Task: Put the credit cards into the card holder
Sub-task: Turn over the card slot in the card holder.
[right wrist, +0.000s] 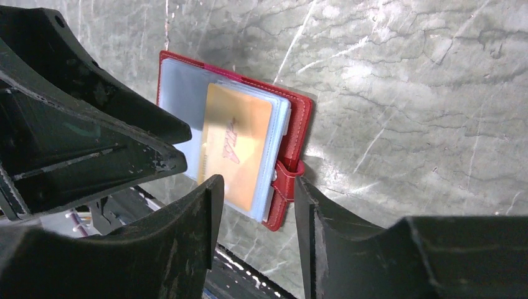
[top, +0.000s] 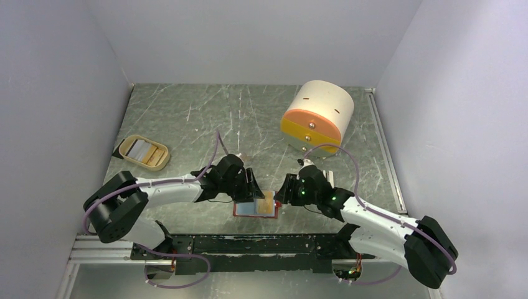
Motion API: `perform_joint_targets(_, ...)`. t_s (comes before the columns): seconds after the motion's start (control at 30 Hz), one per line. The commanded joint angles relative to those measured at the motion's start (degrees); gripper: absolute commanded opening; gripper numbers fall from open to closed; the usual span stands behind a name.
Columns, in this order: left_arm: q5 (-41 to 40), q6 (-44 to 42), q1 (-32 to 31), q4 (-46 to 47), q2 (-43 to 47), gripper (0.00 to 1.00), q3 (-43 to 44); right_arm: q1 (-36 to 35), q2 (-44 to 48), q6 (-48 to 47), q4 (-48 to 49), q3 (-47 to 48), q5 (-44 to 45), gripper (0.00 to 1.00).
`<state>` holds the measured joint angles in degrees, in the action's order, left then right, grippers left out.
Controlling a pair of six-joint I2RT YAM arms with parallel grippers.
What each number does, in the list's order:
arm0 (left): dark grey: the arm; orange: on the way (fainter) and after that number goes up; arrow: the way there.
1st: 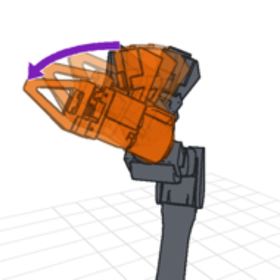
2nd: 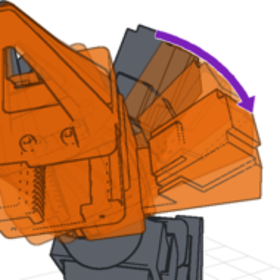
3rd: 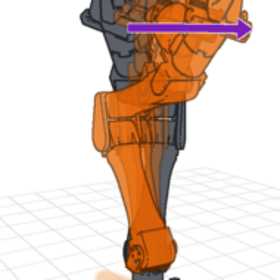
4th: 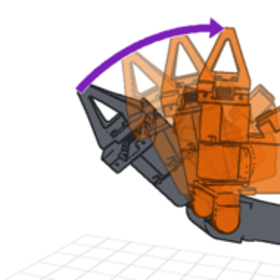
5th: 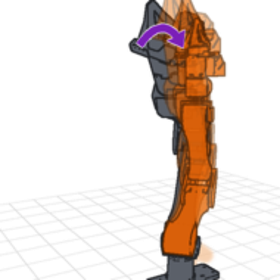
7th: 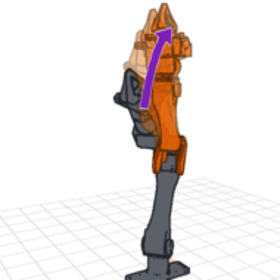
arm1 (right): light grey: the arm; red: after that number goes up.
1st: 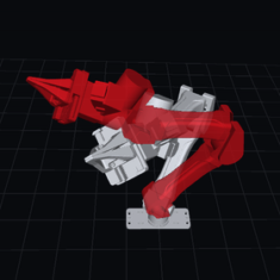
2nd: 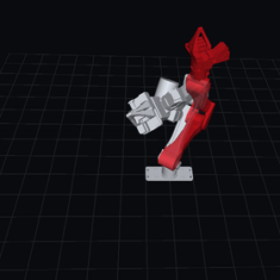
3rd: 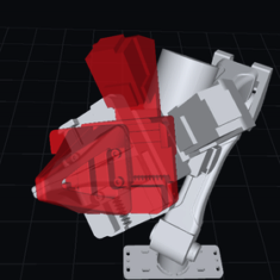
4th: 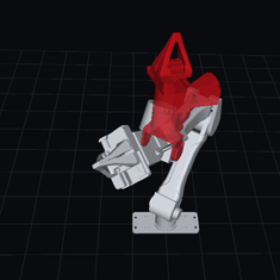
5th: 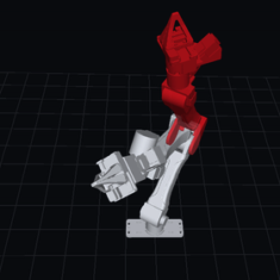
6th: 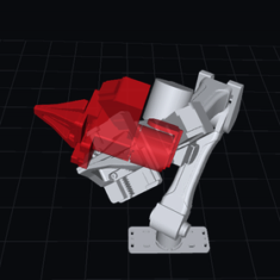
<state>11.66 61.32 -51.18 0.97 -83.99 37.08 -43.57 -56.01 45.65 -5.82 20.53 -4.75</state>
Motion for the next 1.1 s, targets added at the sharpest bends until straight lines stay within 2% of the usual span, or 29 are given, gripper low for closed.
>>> perform_joint_targets(0.0,3.55,0.12,1.08,4.77,2.91,0.56,-1.55,-0.13,-0.29,0.88,-1.08,0.81,-0.93,0.5)
perform_joint_targets(0.07,5.28,0.72,1.54,6.82,3.13,0.5,-2.36,-0.19,-0.23,1.32,1.89,0.09,-2.85,0.48)
perform_joint_targets(0.2,3.96,-0.72,2.02,3.33,3.99,0.4,-1.91,-0.38,-0.38,3.85,8.09,-1.69,-6.01,0.45)
perform_joint_targets(0.3,3.17,-1.39,3.88,1.62,6.1,0.27,-3.16,-0.6,-2.2,4.81,10.03,-1.67,-6.65,0.45)
perform_joint_targets(0.37,2.52,-1.96,5.47,0.76,7.93,0.23,-4.47,-0.65,-3.61,4.73,10.33,-1.4,-6.4,0.45)
perform_joint_targets(0.63,5.53,-5.08,11.68,-0.24,9.79,0.21,-8.3,-0.77,-9.64,4.64,12.46,-0.42,-5.94,0.46)
perform_joint_targets(0.87,2.82,-7.94,12.42,-3.62,8.83,0.22,-9.05,-1.41,-14.35,4.02,12.75,0.76,-5.14,0.46)
perform_joint_targets(1.07,2.9,-8.54,12.44,-2.16,8.84,0.21,-11.01,-2.34,-15.56,3.75,11.98,2.11,-4.62,0.44)
